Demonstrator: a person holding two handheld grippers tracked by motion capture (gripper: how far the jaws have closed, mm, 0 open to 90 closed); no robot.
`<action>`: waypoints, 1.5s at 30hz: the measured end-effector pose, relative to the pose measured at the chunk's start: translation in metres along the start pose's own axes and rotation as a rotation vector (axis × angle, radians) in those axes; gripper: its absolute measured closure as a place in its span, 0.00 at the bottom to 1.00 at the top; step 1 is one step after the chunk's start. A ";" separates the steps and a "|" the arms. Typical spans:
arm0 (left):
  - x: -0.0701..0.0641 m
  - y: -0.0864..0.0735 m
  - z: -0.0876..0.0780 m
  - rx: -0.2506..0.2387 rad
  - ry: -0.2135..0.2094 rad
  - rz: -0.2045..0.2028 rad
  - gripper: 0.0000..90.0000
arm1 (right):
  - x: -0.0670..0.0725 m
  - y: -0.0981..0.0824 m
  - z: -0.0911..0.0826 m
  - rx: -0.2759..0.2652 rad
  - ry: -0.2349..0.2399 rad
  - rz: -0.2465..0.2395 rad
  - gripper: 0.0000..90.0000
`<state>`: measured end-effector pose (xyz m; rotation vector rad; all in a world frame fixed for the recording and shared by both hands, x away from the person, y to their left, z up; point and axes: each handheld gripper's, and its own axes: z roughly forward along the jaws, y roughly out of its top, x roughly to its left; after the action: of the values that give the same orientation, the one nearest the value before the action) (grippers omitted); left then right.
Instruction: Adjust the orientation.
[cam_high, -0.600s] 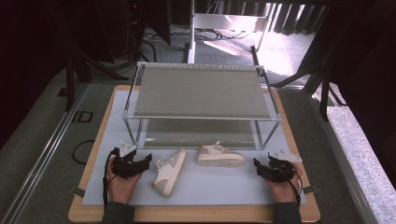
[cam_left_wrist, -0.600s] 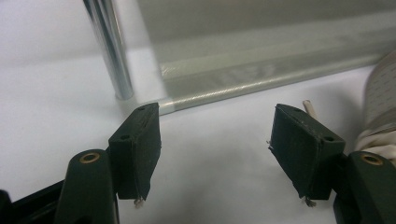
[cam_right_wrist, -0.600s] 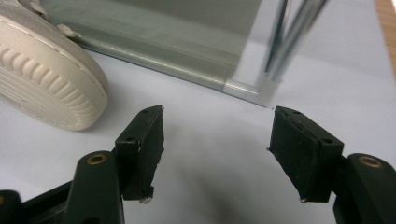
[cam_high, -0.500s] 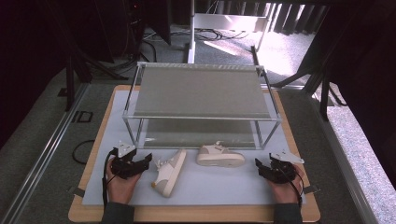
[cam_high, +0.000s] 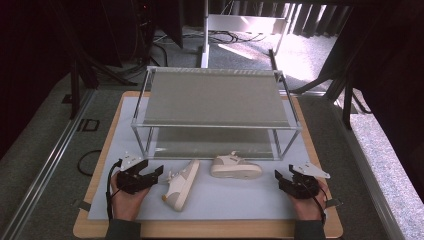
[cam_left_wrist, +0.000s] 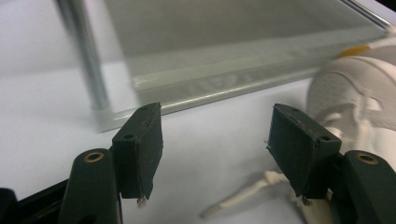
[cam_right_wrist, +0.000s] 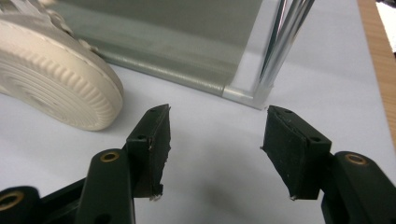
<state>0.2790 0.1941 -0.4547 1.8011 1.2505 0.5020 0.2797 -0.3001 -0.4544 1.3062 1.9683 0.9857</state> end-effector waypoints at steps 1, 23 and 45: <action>-0.003 0.001 -0.001 -0.005 -0.014 0.009 0.39 | 0.000 0.001 -0.002 -0.003 -0.002 -0.002 0.45; -0.036 0.000 -0.016 -0.004 -0.142 0.095 0.39 | 0.006 0.003 -0.020 -0.036 -0.003 -0.022 0.45; -0.059 -0.002 -0.002 0.035 -0.218 0.136 0.40 | 0.010 0.004 -0.024 -0.048 -0.003 -0.038 0.45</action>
<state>0.2514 0.1424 -0.4470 1.9224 0.9988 0.3489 0.2588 -0.2963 -0.4383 1.2390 1.9484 1.0061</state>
